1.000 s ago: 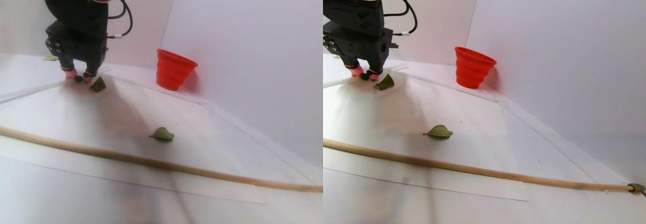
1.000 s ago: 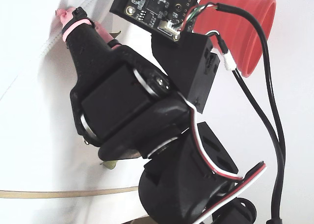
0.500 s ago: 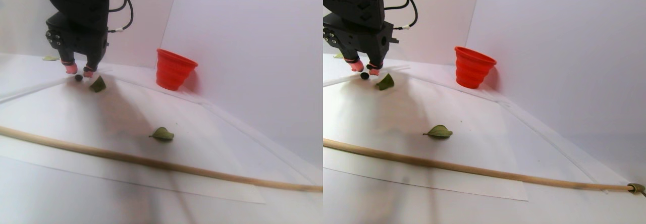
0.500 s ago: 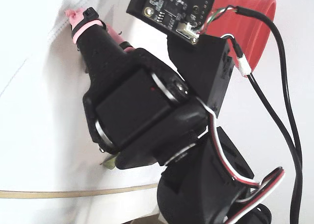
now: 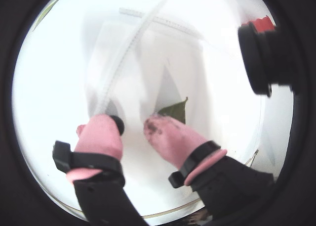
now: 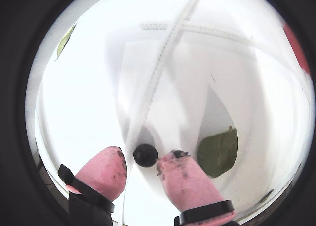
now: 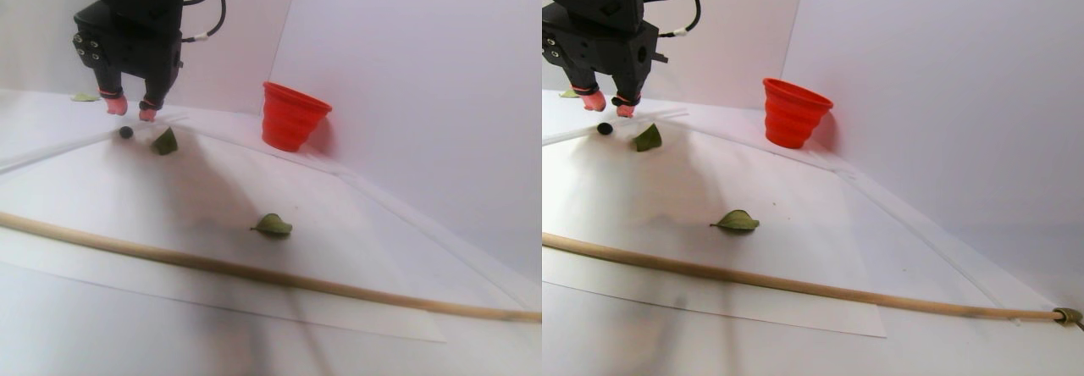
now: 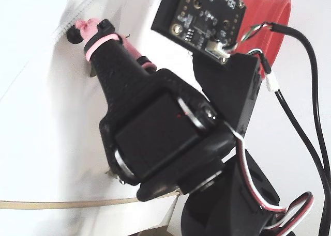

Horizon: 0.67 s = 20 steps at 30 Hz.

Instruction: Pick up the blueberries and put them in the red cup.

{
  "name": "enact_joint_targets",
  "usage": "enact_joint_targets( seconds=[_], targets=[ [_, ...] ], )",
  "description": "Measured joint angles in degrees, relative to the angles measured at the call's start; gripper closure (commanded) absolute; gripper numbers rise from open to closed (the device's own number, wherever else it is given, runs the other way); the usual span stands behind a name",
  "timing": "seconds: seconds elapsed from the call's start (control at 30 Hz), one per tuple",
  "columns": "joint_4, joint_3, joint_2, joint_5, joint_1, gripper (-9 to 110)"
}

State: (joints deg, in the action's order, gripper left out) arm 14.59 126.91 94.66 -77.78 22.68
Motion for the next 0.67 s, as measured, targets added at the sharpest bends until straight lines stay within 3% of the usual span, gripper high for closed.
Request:
enact_joint_targets(
  seconds=[0.67],
  targets=[
    [-0.18, 0.53, -0.26, 0.0, 0.0, 84]
  ],
)
